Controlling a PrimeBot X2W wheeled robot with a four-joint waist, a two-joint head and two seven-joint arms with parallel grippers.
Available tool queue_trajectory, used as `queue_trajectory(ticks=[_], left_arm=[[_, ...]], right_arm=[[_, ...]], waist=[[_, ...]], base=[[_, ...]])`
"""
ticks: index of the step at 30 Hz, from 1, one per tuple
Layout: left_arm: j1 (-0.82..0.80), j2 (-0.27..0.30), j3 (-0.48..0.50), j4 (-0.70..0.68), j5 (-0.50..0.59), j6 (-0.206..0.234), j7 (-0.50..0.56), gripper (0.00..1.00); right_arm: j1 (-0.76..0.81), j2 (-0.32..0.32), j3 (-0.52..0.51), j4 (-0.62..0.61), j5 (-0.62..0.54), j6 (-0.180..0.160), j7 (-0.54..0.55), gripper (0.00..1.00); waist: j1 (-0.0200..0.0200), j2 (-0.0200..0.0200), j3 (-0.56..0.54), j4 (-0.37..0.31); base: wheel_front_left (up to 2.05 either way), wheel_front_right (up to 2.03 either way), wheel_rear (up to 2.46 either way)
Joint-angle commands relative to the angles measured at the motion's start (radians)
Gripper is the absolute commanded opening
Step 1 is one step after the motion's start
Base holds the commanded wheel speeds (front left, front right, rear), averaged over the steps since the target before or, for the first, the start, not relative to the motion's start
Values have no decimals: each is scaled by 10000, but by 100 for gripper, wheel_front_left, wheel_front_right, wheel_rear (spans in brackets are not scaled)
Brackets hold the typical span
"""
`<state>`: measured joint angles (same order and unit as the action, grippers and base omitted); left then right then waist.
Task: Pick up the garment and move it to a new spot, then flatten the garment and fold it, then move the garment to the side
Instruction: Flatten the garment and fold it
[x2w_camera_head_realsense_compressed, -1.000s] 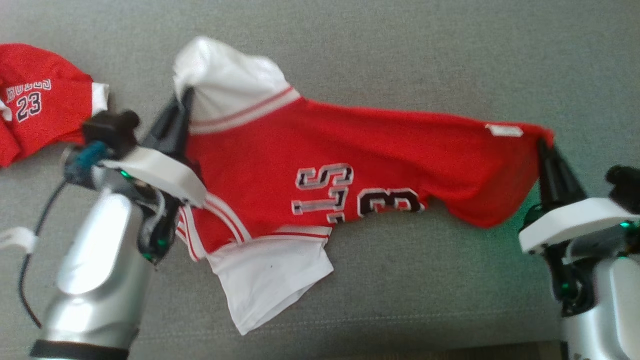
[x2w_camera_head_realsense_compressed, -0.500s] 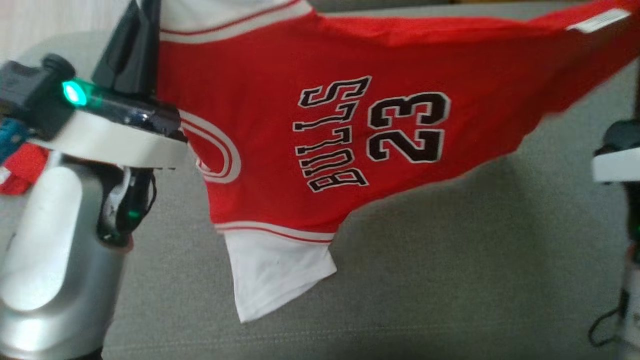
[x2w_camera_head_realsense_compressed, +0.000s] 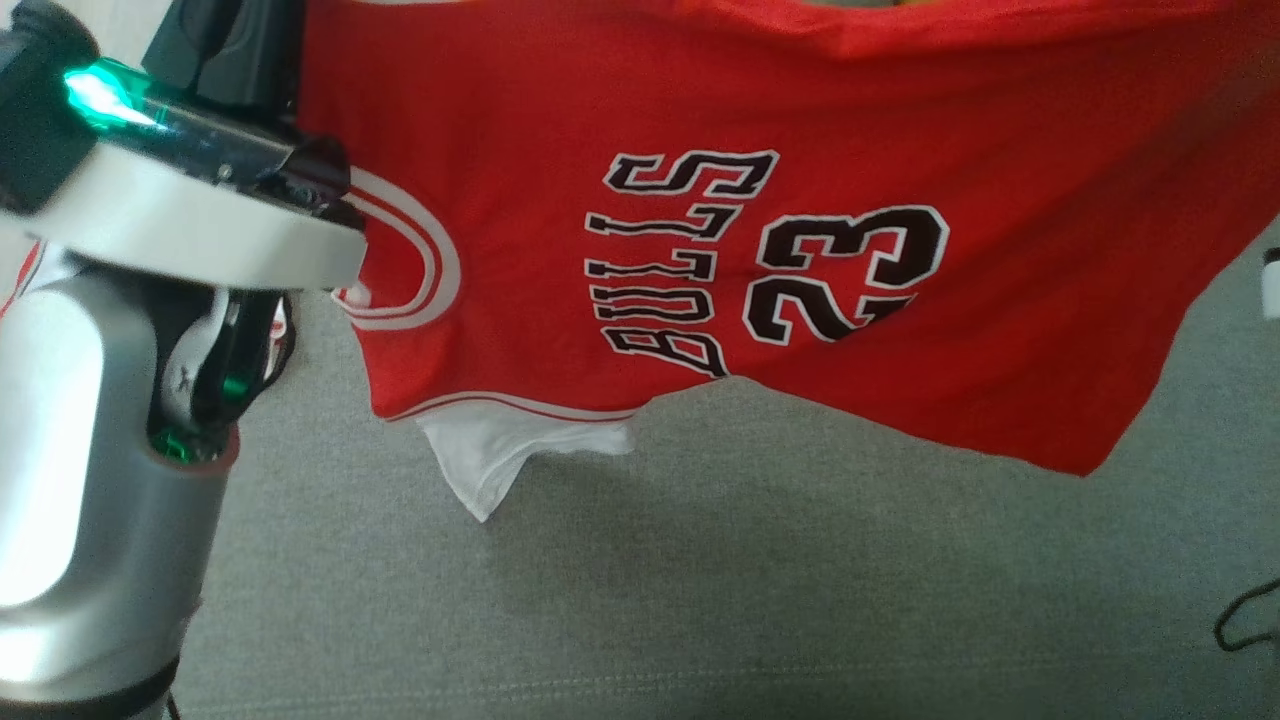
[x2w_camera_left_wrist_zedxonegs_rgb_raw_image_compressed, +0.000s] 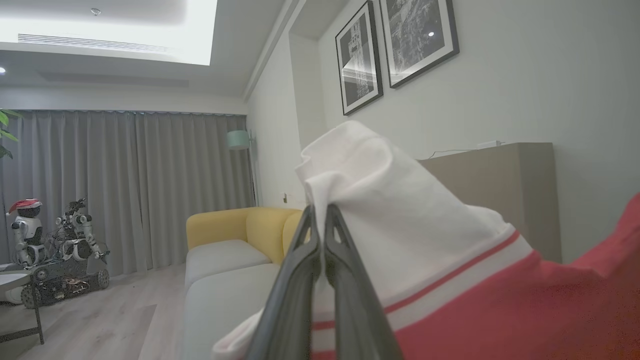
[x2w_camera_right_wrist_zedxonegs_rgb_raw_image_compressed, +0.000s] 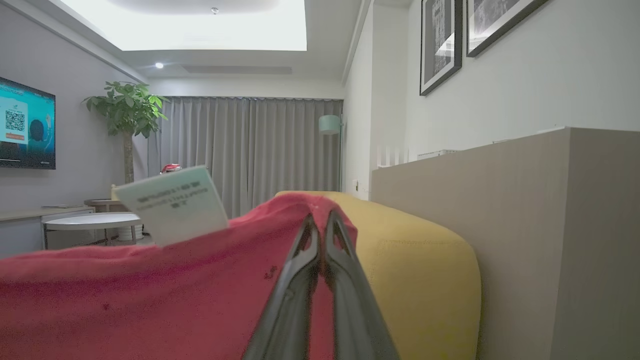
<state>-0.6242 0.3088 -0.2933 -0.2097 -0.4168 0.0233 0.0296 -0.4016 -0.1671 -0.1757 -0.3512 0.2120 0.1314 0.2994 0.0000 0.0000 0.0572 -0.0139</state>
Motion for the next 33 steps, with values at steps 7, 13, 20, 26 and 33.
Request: queue_trajectory(ticks=[7,13,20,26,33], left_arm=[[-1716,76,208,1134,-257,-395,-182,0],[-3800,-290,-7,3321,-137,-870,-799,0],[-6753,-676,-126,6933,237,-1220,-2416,0],[-8290,-968,-170,8752,740,-1327,-2897,0],[-7888,-1540,37,10182,912,-1409,-2911,0]], right_arm=[[-1406,-55,293,951,488,-7,17,0],[-3682,-113,691,2906,850,-7,-398,0],[-7151,174,1160,6516,1011,-7,-1968,0],[-8941,473,1391,9241,827,-7,-3620,0],[-9709,791,2190,12467,757,-7,-4071,0]], waist=[[0,0,503,11],[0,0,1333,-113],[0,0,2239,-308],[0,0,2673,-385],[0,0,3484,-333]], base=[[0,0,0],[0,0,0],[0,0,0],[0,0,0],[0,0,0]])
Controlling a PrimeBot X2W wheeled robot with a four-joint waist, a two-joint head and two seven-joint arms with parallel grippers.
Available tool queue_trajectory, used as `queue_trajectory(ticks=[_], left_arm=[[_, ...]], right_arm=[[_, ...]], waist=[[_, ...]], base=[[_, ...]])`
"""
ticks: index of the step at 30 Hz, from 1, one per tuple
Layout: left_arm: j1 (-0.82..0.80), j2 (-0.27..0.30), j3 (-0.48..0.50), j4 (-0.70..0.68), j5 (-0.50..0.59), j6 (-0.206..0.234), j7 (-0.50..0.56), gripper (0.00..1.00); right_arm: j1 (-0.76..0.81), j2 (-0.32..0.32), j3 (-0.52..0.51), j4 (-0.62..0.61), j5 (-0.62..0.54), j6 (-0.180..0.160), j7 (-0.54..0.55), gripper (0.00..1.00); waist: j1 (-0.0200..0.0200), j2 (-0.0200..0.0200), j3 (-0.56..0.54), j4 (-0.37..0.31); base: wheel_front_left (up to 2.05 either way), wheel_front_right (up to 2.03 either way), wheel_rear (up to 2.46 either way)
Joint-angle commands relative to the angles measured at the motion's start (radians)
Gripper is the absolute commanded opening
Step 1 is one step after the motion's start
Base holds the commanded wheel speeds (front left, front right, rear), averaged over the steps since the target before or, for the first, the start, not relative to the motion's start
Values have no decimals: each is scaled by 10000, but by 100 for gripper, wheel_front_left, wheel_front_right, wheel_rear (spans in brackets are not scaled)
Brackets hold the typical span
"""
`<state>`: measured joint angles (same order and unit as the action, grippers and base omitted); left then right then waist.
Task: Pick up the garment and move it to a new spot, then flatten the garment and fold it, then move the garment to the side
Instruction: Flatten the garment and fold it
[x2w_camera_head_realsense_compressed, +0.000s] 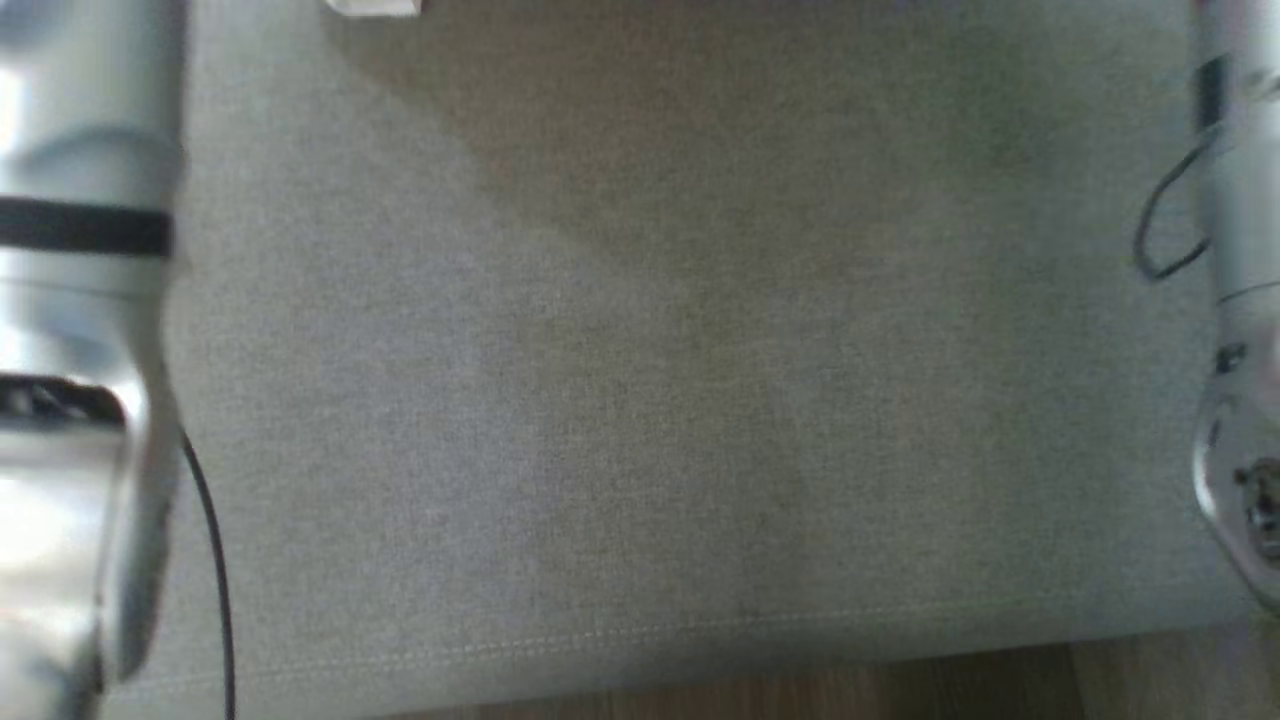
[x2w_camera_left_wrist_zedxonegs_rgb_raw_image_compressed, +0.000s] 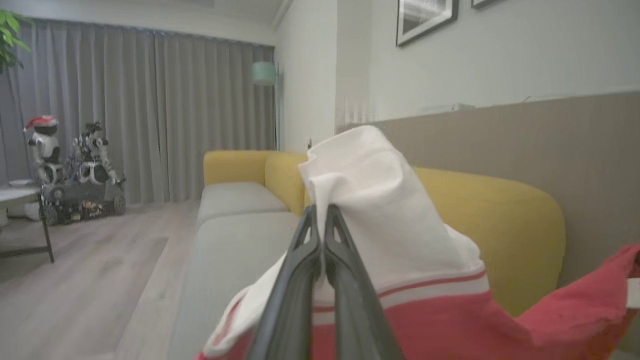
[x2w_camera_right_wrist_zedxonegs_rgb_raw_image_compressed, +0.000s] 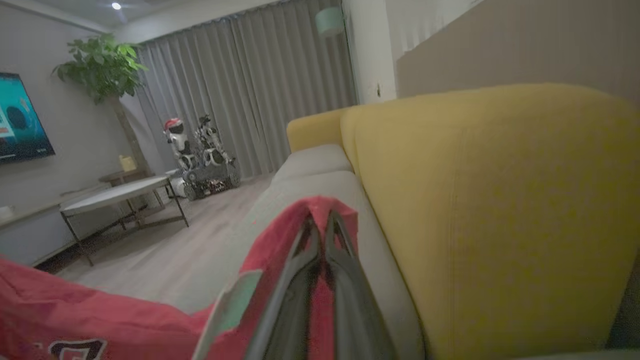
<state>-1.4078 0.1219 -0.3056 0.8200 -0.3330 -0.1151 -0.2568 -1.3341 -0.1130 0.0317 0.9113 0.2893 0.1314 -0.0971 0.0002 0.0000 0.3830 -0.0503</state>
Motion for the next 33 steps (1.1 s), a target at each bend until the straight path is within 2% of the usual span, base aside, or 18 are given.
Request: queue_trajectory(ticks=[1,4,10,13,17,25,33], left_arm=[[99,270,116,204,108,-39,-46,0],[503,87,151,1020,43,-70,-47,0],[1098,-112,180,1856,-93,-117,-48,0],[1698,-198,216,2063,-215,-135,-48,0],[2690,-277,286,2011,-369,-146,-48,0],[5937,-282,472,-174,-242,-153,-49,0],[9119,58,712,-3095,-45,-154,-49,0]], right_arm=[[-393,291,224,216,18,-7,-194,0],[-343,408,561,1185,110,-7,-395,0],[-17,528,1034,2193,497,-7,-703,0],[495,558,1332,2419,877,-7,-962,0],[1401,580,1683,2058,1599,-7,-1378,0],[4724,260,2581,413,2582,-7,-1628,0],[8119,-436,2361,-1763,2931,-7,-1592,0]], waist=[[-2,0,316,37],[-2,0,571,39],[-2,0,928,33],[-2,0,943,37],[-2,0,874,34],[-2,0,-166,127],[-2,0,-1218,237]], base=[[0,0,0],[0,0,0],[0,0,0],[0,0,0],[0,0,0],[0,0,0],[0,0,0]])
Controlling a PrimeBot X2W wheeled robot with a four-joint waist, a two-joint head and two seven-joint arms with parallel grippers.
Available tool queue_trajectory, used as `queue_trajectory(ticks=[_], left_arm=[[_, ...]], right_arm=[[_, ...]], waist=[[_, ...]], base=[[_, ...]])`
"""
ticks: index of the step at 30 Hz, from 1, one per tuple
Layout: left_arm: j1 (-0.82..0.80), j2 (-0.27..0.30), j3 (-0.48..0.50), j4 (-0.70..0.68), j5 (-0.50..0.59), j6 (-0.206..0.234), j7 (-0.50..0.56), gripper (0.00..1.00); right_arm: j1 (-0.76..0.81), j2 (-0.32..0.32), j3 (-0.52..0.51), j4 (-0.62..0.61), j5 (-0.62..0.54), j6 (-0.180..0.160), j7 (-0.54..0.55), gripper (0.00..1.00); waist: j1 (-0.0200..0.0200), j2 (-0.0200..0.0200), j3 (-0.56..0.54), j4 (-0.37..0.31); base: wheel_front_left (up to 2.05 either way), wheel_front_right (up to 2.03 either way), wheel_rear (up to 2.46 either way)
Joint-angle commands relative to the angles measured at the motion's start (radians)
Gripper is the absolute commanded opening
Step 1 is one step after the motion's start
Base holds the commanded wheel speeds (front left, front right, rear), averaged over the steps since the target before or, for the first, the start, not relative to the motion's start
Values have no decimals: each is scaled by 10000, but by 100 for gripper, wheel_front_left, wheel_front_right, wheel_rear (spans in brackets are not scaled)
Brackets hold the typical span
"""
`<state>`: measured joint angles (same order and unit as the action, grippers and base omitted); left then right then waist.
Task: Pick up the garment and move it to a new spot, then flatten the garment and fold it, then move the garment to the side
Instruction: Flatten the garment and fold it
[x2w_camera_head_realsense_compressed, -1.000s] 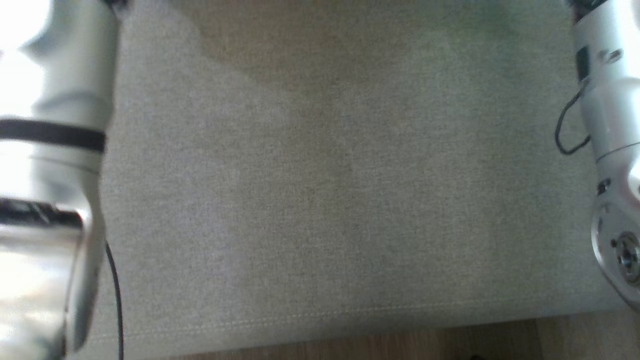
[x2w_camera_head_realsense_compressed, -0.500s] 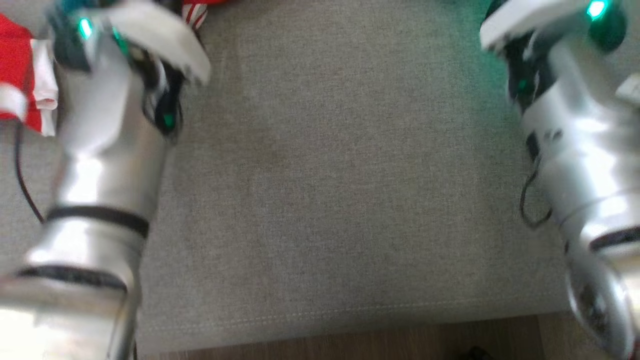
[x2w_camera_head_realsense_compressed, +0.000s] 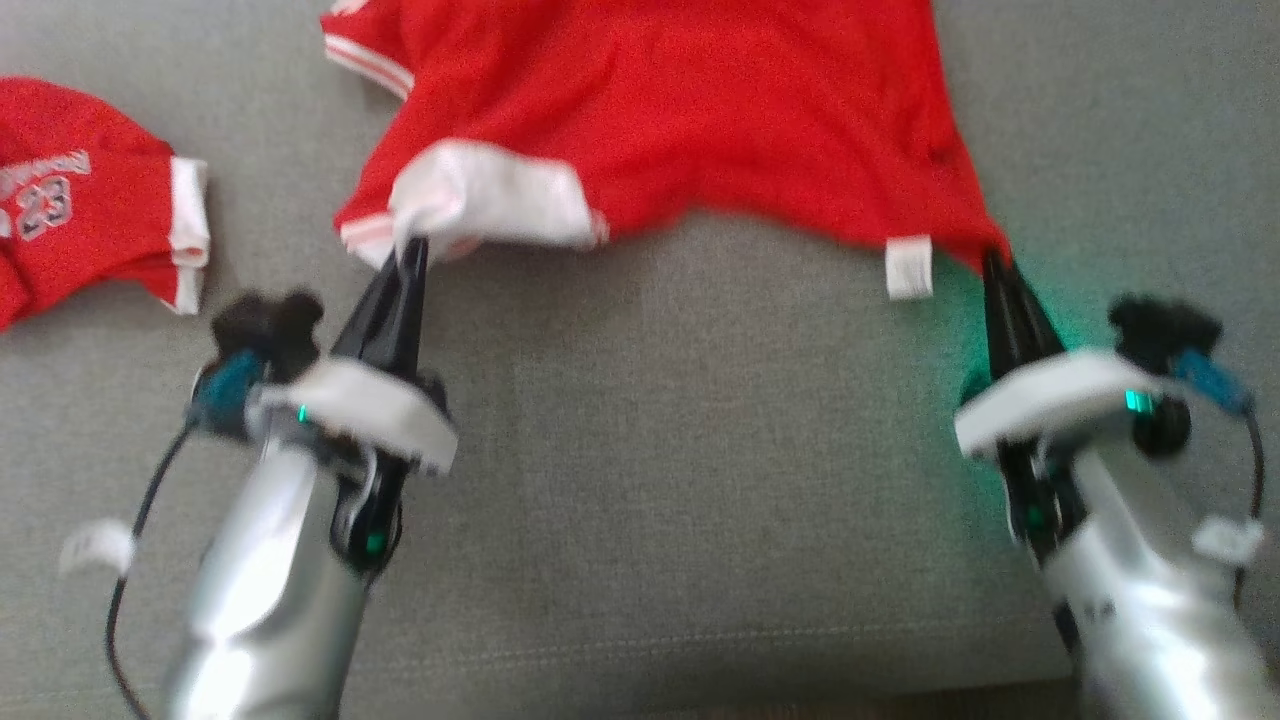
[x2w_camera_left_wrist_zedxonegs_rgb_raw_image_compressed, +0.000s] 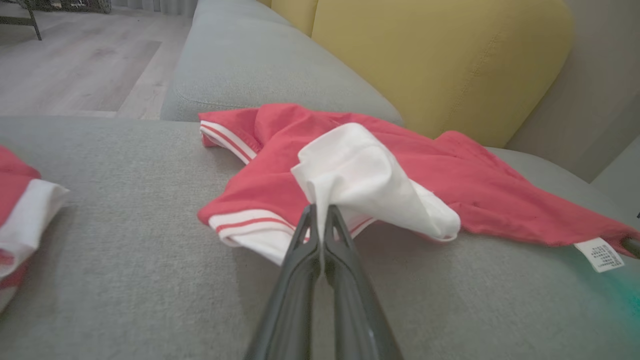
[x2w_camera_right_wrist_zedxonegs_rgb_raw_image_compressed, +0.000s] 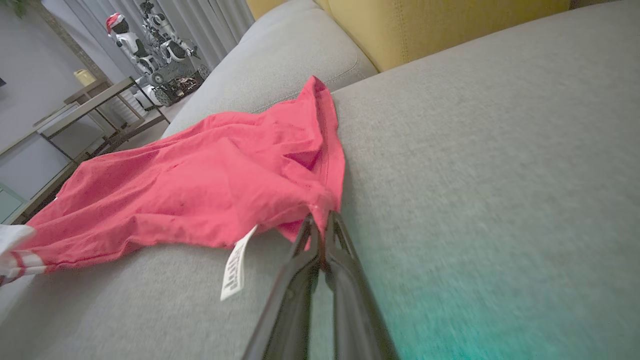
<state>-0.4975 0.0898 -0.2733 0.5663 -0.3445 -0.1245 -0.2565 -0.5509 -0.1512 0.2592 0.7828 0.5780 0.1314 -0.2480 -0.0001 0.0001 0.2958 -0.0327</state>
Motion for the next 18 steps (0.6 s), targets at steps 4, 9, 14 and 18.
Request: queue_trajectory(ticks=[4,9,14,18], left_arm=[[1274,597,431,-1581,84,-60,-53,0],[2641,825,560,-2695,-84,134,65,0],[3971,1014,699,-3891,-274,489,520,0],[4681,1079,753,-4579,-366,724,823,0]], right_arm=[[1808,-222,-351,-1728,44,-7,416,0],[3677,-202,-1277,-3659,-354,-7,1347,0],[5457,263,-2192,-5737,-997,-7,2623,0],[6377,557,-2635,-6775,-1329,-7,3361,0]], waist=[[1,-1,-838,55],[1,-1,-1431,-12],[1,-1,-1914,-70],[1,-1,-2142,-73]], base=[[0,0,0],[0,0,0],[0,0,0],[0,0,0]])
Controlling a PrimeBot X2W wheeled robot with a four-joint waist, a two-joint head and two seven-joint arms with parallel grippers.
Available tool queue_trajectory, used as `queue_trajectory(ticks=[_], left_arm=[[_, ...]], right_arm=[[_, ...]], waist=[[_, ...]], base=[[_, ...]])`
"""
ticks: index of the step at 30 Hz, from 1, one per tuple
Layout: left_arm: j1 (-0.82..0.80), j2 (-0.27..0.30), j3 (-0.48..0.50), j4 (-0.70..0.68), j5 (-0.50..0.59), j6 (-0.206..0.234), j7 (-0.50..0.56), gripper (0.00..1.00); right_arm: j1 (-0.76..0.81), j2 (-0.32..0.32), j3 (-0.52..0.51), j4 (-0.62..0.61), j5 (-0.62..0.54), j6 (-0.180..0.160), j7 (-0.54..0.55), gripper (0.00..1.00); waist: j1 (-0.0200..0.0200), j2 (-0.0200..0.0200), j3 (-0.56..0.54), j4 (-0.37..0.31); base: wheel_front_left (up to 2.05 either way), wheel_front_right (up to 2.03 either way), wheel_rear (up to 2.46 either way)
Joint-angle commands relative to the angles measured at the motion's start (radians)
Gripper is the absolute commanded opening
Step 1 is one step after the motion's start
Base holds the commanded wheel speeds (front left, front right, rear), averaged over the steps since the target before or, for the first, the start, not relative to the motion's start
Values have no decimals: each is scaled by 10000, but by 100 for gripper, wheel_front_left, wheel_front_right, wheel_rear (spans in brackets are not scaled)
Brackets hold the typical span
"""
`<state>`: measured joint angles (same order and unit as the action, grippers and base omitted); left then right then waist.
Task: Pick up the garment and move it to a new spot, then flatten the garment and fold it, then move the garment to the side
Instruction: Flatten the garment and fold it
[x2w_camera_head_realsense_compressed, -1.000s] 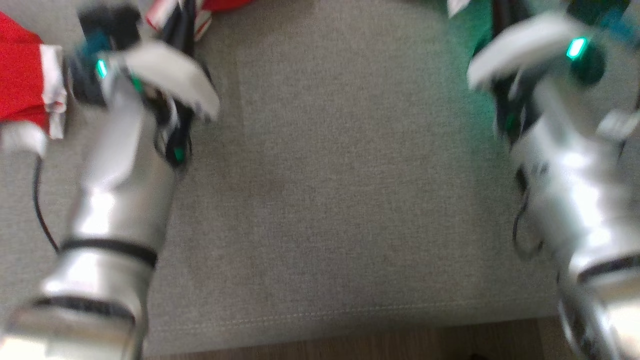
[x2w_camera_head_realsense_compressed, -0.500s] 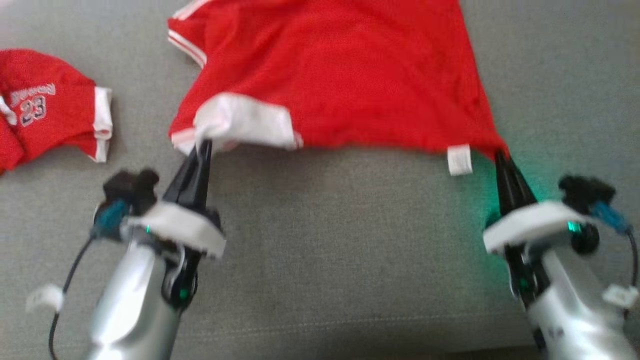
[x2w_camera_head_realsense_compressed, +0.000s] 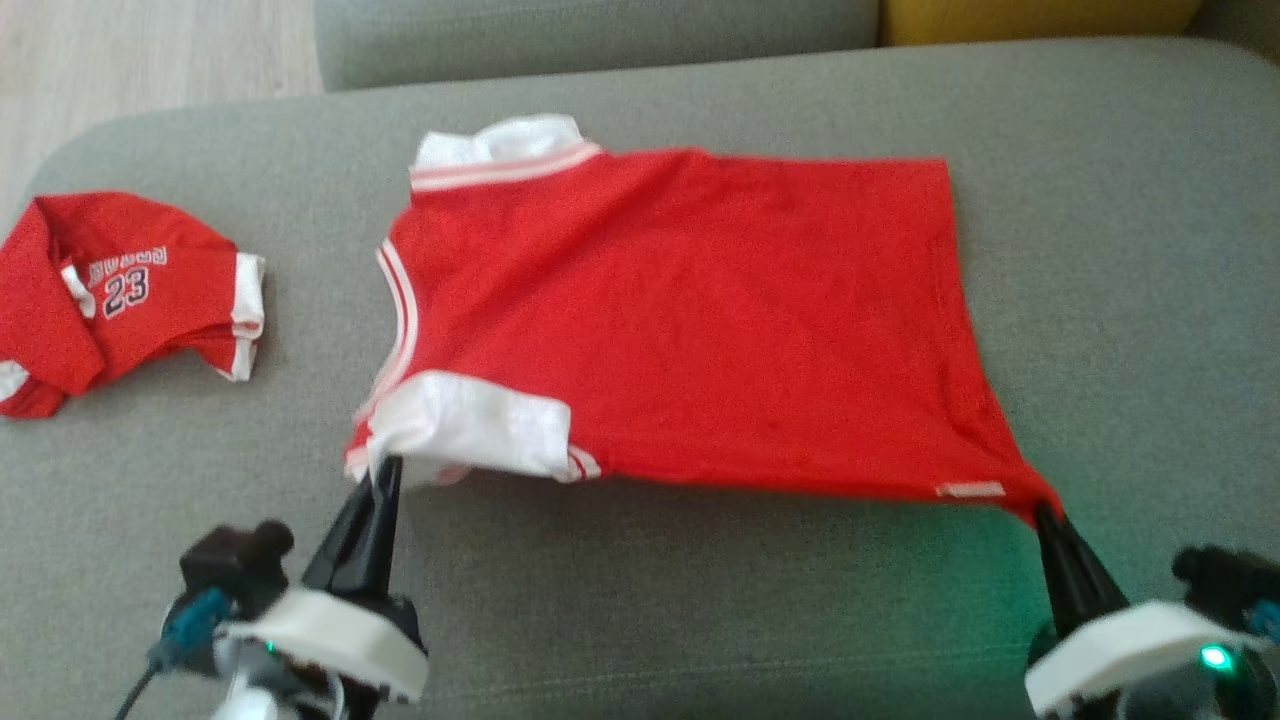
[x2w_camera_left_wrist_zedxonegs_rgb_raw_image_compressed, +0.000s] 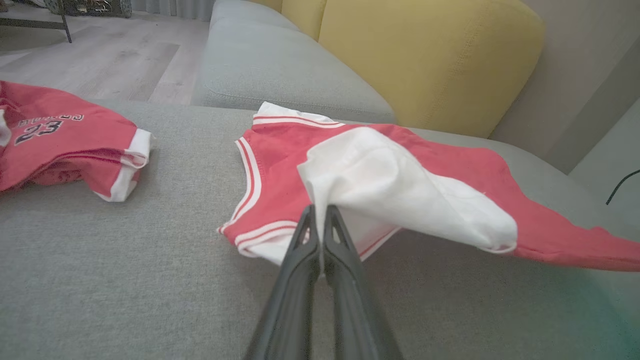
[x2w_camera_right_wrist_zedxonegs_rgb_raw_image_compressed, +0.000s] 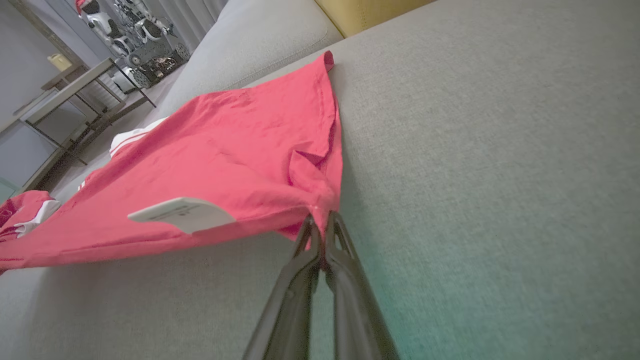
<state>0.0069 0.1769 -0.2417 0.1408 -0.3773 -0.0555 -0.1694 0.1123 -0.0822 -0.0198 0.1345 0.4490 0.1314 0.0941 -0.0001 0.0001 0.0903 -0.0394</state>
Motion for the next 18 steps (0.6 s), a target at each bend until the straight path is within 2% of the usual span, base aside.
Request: queue_trajectory(ticks=[1,6,11,18], left_arm=[[-140,213,448,-560,-66,127,70,0],[867,279,493,-1557,-193,504,608,0],[1463,256,394,-2208,-248,749,1003,0],[1203,367,236,-2359,-353,695,1583,0]], right_arm=[[7,-45,19,-590,-117,-7,149,0],[921,205,-395,-1629,-367,-7,891,0],[1239,286,-529,-2144,-551,-7,1338,0],[731,309,-608,-2037,-872,-7,1831,0]], waist=[[1,-1,-148,-1],[1,-1,-406,-17],[1,-1,-491,-22],[1,-1,-323,-49]], base=[[0,0,0],[0,0,0],[0,0,0],[0,0,0]])
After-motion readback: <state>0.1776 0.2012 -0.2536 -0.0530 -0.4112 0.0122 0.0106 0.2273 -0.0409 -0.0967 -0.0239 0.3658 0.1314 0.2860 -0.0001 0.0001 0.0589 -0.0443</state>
